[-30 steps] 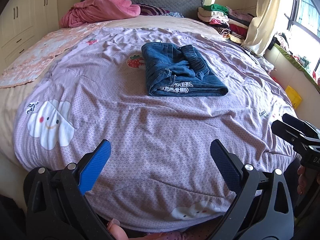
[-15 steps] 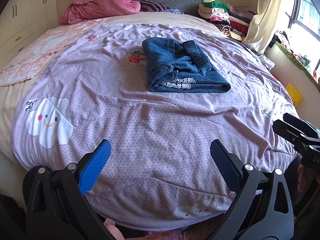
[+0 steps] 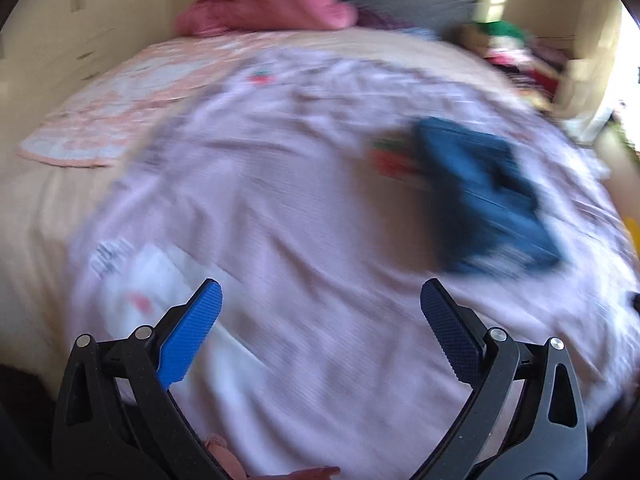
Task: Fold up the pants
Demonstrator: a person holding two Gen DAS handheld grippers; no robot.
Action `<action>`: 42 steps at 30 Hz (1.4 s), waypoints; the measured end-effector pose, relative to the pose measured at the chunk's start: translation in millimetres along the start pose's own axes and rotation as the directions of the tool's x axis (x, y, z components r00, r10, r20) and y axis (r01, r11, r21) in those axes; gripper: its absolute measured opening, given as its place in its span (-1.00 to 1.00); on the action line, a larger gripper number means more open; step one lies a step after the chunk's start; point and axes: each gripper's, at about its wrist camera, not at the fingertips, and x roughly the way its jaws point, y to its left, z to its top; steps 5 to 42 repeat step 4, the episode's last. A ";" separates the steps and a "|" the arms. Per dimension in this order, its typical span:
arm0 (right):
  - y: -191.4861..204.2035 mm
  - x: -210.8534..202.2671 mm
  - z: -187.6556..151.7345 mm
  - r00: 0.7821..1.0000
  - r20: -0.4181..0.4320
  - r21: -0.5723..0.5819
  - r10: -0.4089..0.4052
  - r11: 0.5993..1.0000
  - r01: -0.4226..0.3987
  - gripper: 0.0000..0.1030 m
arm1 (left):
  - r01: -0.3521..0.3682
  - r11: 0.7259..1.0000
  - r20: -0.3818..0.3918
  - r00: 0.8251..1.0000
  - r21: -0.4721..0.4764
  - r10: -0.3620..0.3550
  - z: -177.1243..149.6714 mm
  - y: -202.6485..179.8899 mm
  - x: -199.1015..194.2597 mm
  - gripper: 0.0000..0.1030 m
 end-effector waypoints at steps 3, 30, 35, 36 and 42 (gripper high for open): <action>-66.0 24.8 34.5 0.988 -0.008 0.037 -0.154 0.987 0.154 0.91 | -0.083 0.994 -0.063 0.995 -0.068 0.079 40.5 44.9 51.3 0.81; -85.9 35.5 43.2 0.979 -0.028 0.054 -0.204 0.977 0.205 0.91 | -0.107 0.991 -0.079 0.992 -0.078 0.101 49.7 56.2 66.3 0.81; -85.9 35.5 43.2 0.979 -0.028 0.054 -0.204 0.977 0.205 0.91 | -0.107 0.991 -0.079 0.992 -0.078 0.101 49.7 56.2 66.3 0.81; -85.9 35.5 43.2 0.979 -0.028 0.054 -0.204 0.977 0.205 0.91 | -0.107 0.991 -0.079 0.992 -0.078 0.101 49.7 56.2 66.3 0.81; -85.9 35.5 43.2 0.979 -0.028 0.054 -0.204 0.977 0.205 0.91 | -0.107 0.991 -0.079 0.992 -0.078 0.101 49.7 56.2 66.3 0.81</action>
